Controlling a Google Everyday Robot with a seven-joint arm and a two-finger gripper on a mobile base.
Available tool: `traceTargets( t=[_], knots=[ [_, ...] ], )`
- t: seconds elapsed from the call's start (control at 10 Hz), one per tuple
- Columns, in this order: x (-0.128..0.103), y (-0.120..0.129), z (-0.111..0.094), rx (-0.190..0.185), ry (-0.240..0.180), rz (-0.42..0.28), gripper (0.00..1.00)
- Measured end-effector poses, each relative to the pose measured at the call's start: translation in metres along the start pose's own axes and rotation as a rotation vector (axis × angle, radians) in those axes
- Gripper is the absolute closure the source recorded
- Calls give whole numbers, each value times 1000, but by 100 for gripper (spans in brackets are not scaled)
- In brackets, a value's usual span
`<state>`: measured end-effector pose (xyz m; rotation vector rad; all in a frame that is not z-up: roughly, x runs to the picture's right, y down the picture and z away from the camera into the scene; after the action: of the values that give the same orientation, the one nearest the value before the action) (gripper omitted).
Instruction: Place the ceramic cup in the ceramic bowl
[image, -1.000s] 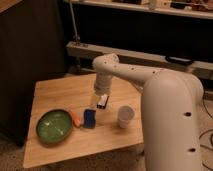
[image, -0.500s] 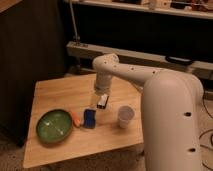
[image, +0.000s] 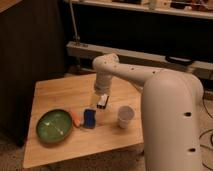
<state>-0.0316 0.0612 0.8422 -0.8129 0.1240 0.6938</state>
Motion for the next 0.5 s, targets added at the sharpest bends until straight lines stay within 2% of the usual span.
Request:
traceTargets(
  t=[0.3, 0.5],
  knots=[
    [0, 0, -2, 5, -1, 3, 20],
    [6, -6, -21, 40, -30, 31, 20]
  ],
)
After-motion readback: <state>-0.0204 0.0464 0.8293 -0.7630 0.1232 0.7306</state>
